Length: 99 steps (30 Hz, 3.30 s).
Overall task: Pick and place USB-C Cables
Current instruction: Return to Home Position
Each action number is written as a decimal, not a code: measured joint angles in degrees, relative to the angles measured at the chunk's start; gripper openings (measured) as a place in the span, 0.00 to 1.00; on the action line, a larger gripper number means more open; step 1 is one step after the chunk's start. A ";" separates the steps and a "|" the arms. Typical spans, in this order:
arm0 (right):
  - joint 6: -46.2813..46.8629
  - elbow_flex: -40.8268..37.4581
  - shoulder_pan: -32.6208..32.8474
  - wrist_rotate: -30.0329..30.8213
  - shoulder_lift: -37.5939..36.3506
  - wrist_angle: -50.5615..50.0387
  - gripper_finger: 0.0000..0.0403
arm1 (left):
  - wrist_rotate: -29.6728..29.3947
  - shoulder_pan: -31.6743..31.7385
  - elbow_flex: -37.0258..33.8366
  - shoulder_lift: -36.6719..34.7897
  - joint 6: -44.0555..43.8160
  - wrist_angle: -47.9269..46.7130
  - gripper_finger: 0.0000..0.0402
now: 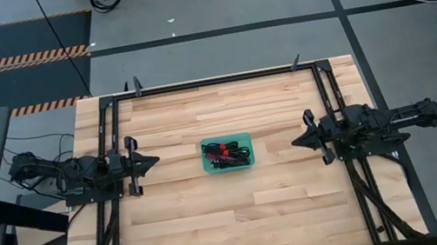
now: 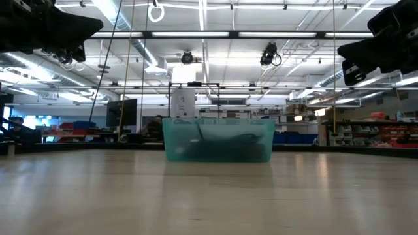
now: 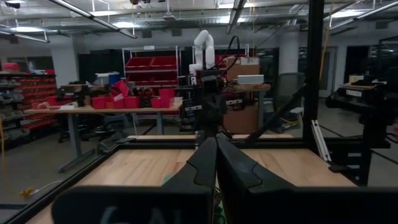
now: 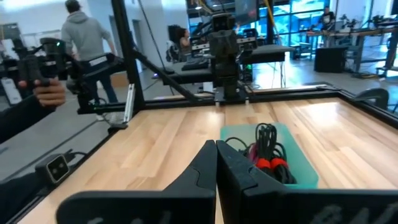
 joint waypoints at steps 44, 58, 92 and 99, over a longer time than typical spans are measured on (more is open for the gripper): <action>-2.09 0.02 -0.05 -0.27 0.02 -0.58 0.03 | -0.02 -0.02 0.00 0.00 0.00 -0.06 0.05; -2.07 0.02 -0.05 -0.26 0.02 -0.58 0.03 | -0.02 -0.02 0.00 0.00 0.00 -0.06 0.05; -2.07 0.02 -0.05 -0.26 0.02 -0.58 0.03 | -0.02 -0.02 -0.02 -0.04 0.02 -0.03 0.06; -2.07 0.02 -0.05 -0.26 0.02 -0.58 0.03 | -0.02 -0.02 -0.02 -0.02 0.00 -0.03 0.06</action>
